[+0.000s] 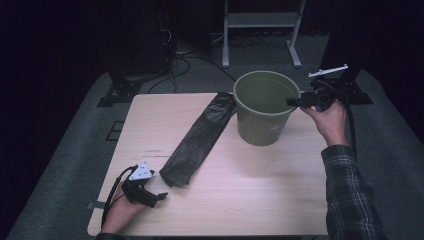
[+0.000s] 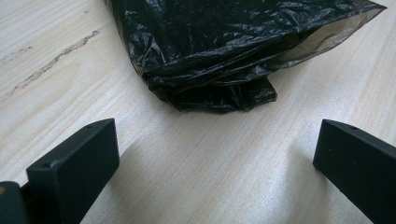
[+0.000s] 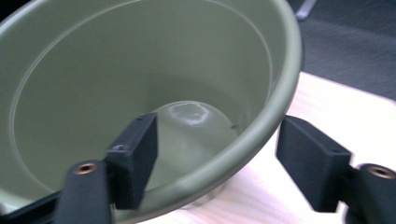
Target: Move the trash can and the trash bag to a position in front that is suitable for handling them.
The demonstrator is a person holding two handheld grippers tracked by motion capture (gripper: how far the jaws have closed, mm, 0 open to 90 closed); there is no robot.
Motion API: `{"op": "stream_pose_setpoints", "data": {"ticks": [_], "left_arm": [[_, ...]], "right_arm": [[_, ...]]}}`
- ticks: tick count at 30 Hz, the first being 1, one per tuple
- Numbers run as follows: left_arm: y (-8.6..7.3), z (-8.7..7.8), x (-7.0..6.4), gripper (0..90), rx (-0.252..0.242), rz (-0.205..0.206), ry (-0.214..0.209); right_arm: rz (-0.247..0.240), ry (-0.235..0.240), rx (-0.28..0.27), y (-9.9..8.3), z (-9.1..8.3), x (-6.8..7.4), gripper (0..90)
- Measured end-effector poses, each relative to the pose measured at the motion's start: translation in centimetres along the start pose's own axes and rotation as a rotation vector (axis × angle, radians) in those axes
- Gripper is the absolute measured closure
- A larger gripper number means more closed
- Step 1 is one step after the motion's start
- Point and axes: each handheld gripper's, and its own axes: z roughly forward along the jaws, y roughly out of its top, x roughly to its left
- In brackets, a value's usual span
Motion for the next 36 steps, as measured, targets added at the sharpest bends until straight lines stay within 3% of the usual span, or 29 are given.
{"op": "stream_pose_setpoints", "data": {"ticks": [18,29,33,36], "left_arm": [[0.0,0.0,0.0,0.0,-0.001,0.000,0.000],[0.0,0.0,0.0,0.0,-0.001,0.000,0.000],[0.0,0.0,0.0,0.0,-0.001,-0.002,-0.001],[0.0,0.0,0.0,0.0,-0.001,-0.001,0.000]], "right_arm": [[-0.058,0.009,0.047,1.0,0.5,1.6,58.7],[-0.122,0.020,0.056,0.8,0.3,2.3,77.2],[-0.138,0.048,0.059,0.8,0.3,2.4,79.3],[-0.149,0.039,0.062,0.8,0.3,2.8,79.4]]}}
